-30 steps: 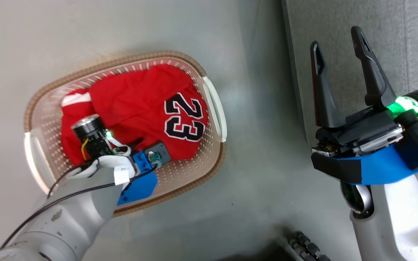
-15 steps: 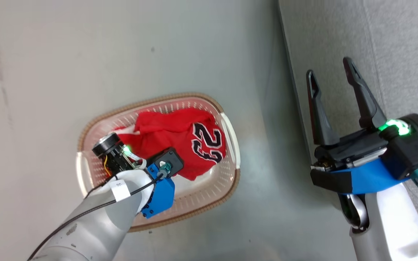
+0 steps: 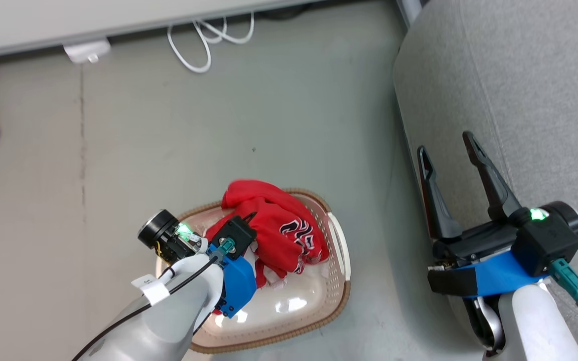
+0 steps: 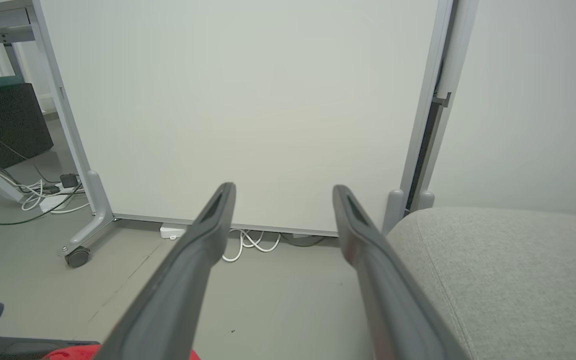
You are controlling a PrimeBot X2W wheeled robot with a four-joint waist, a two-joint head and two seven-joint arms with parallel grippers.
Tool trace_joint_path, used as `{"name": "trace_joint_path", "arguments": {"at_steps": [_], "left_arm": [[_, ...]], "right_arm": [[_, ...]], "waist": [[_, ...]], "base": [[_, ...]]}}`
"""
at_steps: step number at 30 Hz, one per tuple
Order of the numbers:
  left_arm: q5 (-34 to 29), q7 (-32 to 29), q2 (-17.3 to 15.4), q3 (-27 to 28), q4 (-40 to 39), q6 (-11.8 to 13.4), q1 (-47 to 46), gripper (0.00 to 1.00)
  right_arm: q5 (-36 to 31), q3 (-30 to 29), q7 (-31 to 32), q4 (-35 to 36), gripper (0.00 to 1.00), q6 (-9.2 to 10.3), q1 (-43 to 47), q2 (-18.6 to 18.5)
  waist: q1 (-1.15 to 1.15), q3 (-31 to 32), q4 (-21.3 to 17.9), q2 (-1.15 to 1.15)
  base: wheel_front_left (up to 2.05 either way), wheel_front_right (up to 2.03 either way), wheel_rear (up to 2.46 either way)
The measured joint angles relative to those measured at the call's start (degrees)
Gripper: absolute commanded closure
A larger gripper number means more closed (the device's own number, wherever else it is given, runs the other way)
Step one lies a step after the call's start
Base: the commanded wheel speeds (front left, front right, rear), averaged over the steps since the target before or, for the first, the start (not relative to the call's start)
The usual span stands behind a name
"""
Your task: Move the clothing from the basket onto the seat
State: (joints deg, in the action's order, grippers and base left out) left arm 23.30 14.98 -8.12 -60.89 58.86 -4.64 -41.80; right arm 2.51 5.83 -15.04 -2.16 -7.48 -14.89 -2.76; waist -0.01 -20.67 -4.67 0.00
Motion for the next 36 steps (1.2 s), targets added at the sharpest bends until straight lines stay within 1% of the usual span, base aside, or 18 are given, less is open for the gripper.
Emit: {"name": "trace_joint_path", "arguments": {"at_steps": [12, 22, 28, 36], "left_arm": [[-0.73, 0.01, -2.18, 6.76, -11.20, 0.05, 4.23, 1.00], [-2.23, 0.01, -3.56, 12.70, -19.67, -0.05, 6.08, 1.00], [-2.70, 0.01, -3.80, 17.15, -24.75, -0.22, 6.62, 1.00], [-3.15, 0.01, -3.52, 20.46, -29.18, -0.77, 6.19, 1.00]], "right_arm": [[0.18, -0.59, -0.01, -1.33, 0.00, 0.00, 4.61, -0.01], [1.03, -0.35, -0.01, -1.89, 0.00, 0.00, 6.82, -0.01], [1.18, -0.22, 0.00, -2.33, 0.00, 0.00, 8.12, 0.00], [1.59, 0.16, -0.01, -2.79, 0.00, 0.00, 9.94, 0.00]], "waist": [[0.00, 8.69, 1.67, 0.00], [0.01, 12.99, 2.46, 0.00], [0.01, 15.38, 2.78, 0.00], [0.01, 18.59, 2.63, 0.00]], "base": [[0.00, 0.00, 0.00], [0.00, 0.00, 0.00], [0.00, 0.00, 0.00], [0.00, 0.00, 0.00]]}}
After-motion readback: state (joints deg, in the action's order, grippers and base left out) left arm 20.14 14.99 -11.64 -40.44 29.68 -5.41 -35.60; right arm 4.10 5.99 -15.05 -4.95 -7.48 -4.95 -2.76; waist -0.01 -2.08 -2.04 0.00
